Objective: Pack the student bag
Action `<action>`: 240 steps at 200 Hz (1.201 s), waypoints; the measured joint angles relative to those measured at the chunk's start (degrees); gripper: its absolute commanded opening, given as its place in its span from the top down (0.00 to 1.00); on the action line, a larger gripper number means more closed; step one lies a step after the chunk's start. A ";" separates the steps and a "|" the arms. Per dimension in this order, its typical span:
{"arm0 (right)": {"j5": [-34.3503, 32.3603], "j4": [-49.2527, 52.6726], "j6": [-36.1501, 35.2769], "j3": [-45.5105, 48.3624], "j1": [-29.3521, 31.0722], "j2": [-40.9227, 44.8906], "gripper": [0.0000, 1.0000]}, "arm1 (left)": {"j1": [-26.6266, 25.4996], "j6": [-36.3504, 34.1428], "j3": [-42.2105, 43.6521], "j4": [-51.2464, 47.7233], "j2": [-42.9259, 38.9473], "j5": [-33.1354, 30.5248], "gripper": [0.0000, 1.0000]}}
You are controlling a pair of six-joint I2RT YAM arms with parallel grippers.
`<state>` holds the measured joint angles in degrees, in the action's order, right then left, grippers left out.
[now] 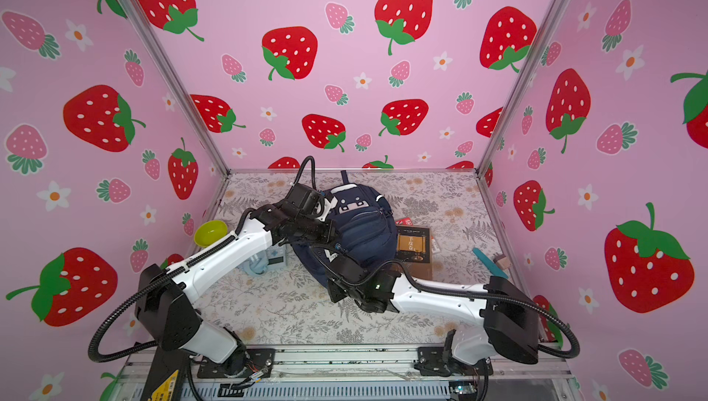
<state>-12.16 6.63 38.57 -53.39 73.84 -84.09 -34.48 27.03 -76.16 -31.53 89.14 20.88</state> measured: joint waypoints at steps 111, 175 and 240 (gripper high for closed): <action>0.22 -5.62 -2.21 -0.44 0.81 -5.64 0.39 | 3.08 5.92 13.16 15.04 -4.42 10.10 1.00; -4.17 4.22 3.48 5.81 -11.43 15.26 0.28 | 4.11 -3.58 13.22 8.59 -5.51 9.81 1.00; 3.26 13.14 4.59 8.33 -32.41 18.78 0.26 | 4.09 -10.32 13.22 3.13 -5.09 8.13 1.00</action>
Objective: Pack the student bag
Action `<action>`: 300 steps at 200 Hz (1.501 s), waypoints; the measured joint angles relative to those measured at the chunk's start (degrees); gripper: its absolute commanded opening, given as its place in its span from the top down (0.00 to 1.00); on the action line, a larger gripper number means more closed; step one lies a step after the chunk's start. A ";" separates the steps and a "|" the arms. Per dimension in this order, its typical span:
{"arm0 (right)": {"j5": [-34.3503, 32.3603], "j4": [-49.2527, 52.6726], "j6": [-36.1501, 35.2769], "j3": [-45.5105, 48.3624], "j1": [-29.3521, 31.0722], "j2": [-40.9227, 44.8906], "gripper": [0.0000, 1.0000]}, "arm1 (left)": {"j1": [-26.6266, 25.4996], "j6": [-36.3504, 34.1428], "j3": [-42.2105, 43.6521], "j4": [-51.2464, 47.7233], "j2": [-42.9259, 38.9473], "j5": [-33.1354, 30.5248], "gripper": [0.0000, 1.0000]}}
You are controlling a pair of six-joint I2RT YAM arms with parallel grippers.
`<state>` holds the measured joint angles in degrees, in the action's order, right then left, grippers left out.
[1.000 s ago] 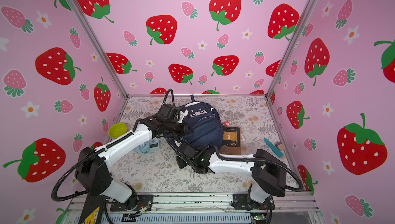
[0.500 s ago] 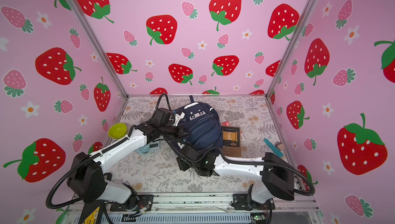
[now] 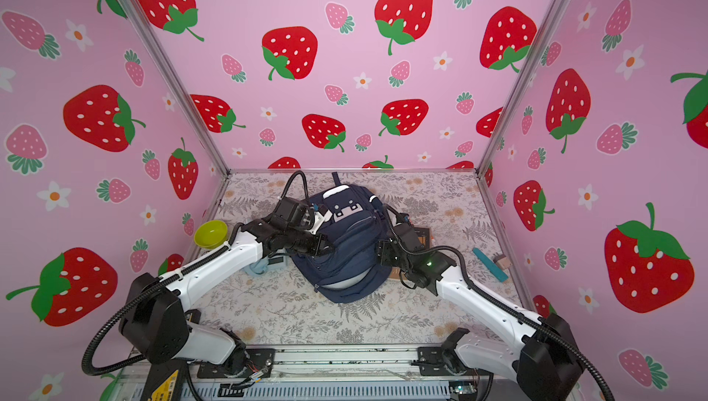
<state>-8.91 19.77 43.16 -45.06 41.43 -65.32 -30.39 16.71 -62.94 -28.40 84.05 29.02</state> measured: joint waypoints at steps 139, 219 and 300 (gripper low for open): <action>35.43 -19.74 -7.87 24.24 -41.57 -1.88 0.30 | -8.22 -0.57 -10.56 -7.08 1.20 -7.45 0.64; 41.77 -28.13 -8.52 24.98 -43.65 -7.93 0.85 | -10.93 6.64 -7.76 -0.11 0.50 -2.40 0.69; 38.25 -14.25 -10.40 20.22 -43.52 5.11 1.00 | -10.67 14.23 -2.58 8.09 -0.17 1.14 0.50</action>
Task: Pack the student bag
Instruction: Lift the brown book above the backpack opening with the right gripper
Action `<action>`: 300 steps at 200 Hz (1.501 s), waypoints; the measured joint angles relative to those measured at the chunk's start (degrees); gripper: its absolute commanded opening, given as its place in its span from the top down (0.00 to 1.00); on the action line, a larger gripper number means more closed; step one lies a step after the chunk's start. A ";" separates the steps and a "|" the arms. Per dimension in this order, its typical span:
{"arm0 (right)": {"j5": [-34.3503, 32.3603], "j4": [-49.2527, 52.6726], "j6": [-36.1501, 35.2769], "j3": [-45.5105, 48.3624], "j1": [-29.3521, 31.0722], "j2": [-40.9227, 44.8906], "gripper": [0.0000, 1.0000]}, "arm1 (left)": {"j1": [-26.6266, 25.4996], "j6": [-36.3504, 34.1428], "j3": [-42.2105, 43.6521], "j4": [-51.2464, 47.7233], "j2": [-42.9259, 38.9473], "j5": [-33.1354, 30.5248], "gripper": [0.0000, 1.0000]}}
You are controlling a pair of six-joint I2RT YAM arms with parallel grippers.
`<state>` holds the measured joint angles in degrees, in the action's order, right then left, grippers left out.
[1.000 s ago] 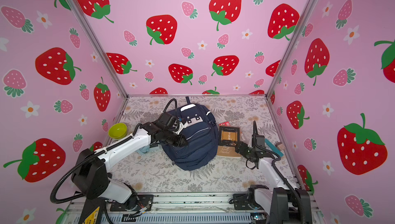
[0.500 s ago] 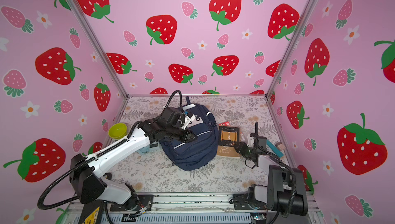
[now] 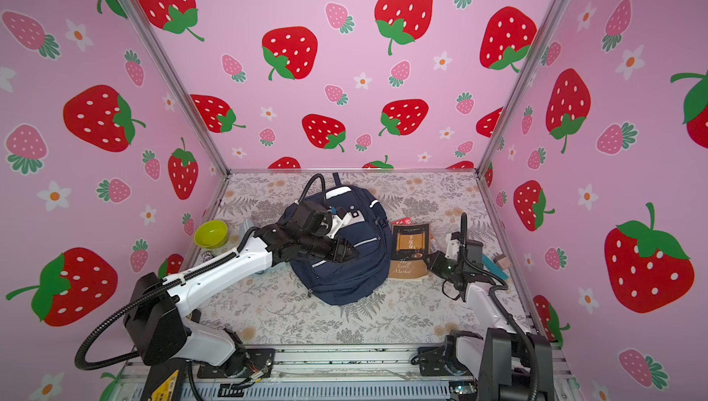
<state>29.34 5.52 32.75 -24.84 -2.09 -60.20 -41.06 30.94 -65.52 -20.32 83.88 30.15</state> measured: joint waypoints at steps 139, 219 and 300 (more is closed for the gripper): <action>7.76 -12.28 16.50 -11.15 23.06 16.00 1.00 | 6.99 25.92 13.86 39.32 -5.25 7.89 0.21; 8.07 -25.92 24.74 -10.62 29.20 12.09 1.00 | 8.48 33.44 15.43 53.55 -5.03 10.12 0.84; 11.32 -26.25 23.26 -12.46 28.65 9.18 0.31 | 10.47 33.29 15.26 54.58 -5.73 15.67 1.00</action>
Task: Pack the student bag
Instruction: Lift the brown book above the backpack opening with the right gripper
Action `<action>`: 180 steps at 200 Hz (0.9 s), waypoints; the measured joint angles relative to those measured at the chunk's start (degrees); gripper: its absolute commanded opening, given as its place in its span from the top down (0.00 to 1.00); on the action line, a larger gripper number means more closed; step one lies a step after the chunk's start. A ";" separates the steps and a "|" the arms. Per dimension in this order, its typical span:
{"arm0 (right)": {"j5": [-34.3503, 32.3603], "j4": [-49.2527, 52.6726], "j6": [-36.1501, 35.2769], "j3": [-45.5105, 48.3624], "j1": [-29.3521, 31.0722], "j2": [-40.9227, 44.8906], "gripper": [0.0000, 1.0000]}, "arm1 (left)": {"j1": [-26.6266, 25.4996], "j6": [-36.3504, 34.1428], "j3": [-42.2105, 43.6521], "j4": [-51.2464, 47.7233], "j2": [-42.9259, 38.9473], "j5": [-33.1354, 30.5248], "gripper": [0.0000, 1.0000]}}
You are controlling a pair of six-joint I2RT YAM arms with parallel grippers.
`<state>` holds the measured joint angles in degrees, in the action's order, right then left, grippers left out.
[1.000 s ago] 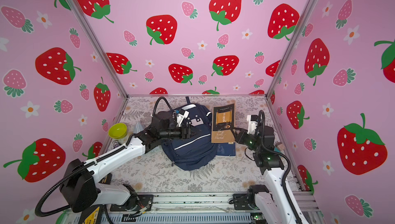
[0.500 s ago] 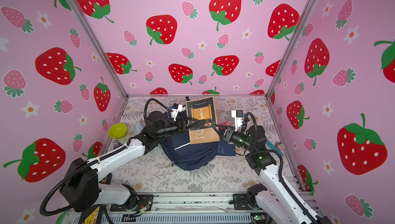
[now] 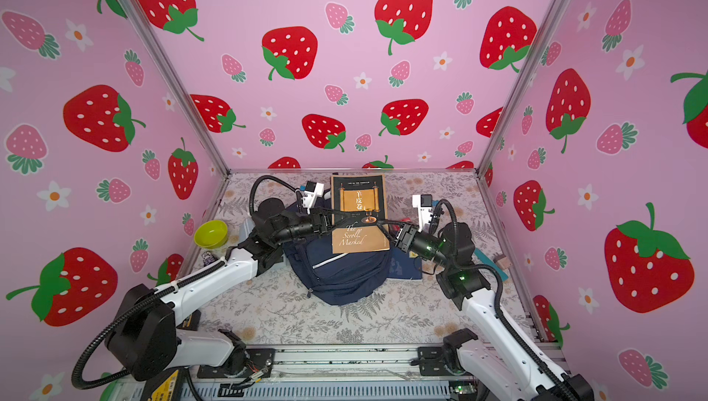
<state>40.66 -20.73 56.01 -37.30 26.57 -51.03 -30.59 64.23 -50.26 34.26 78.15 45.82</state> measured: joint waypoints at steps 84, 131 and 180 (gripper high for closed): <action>14.21 -0.33 -5.99 -2.84 -3.65 -5.66 0.47 | 0.59 -4.90 -3.26 -5.40 -3.50 17.09 1.00; 16.37 -2.67 -5.81 -2.21 -3.02 -2.99 0.50 | 0.79 -7.02 -3.30 -5.70 -3.63 19.12 1.00; 15.26 -6.67 -3.26 2.45 1.25 -2.05 0.43 | 0.55 -5.81 -3.30 -1.51 -2.86 20.44 1.00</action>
<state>55.92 -27.40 52.75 -34.85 27.81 -53.08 -30.04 58.41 -53.56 32.75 75.29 66.26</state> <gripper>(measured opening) 0.641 0.173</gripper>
